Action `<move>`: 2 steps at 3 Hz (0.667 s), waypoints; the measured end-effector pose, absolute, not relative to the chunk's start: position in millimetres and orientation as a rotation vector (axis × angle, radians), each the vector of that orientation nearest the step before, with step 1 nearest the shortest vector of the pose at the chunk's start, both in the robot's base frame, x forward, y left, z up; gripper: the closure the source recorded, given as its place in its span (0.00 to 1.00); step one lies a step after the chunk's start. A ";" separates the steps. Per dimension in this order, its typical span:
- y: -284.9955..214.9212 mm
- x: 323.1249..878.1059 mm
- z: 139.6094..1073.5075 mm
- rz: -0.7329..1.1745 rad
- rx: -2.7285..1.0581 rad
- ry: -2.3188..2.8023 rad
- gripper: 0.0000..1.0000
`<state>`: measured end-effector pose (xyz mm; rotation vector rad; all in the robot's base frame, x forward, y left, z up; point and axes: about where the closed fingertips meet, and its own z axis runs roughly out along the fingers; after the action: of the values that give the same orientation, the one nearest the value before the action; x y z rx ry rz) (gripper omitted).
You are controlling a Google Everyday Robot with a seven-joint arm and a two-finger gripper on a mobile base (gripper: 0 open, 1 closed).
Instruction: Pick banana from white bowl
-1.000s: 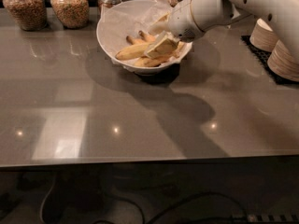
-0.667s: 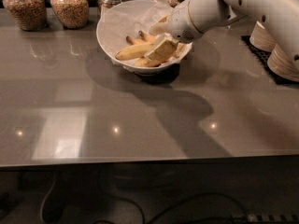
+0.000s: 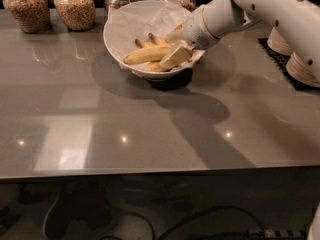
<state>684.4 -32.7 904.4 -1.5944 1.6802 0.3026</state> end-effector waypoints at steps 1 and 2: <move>-41.3 687.9 898.0 0.291 -1.590 1.709 0.60; -41.9 688.1 897.5 0.290 -1.589 1.711 0.82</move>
Offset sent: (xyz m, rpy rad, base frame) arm 0.0012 -0.0219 0.0099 -0.0218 -0.0128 -0.0516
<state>688.1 -41.9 897.5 -1.5895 1.7108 0.2901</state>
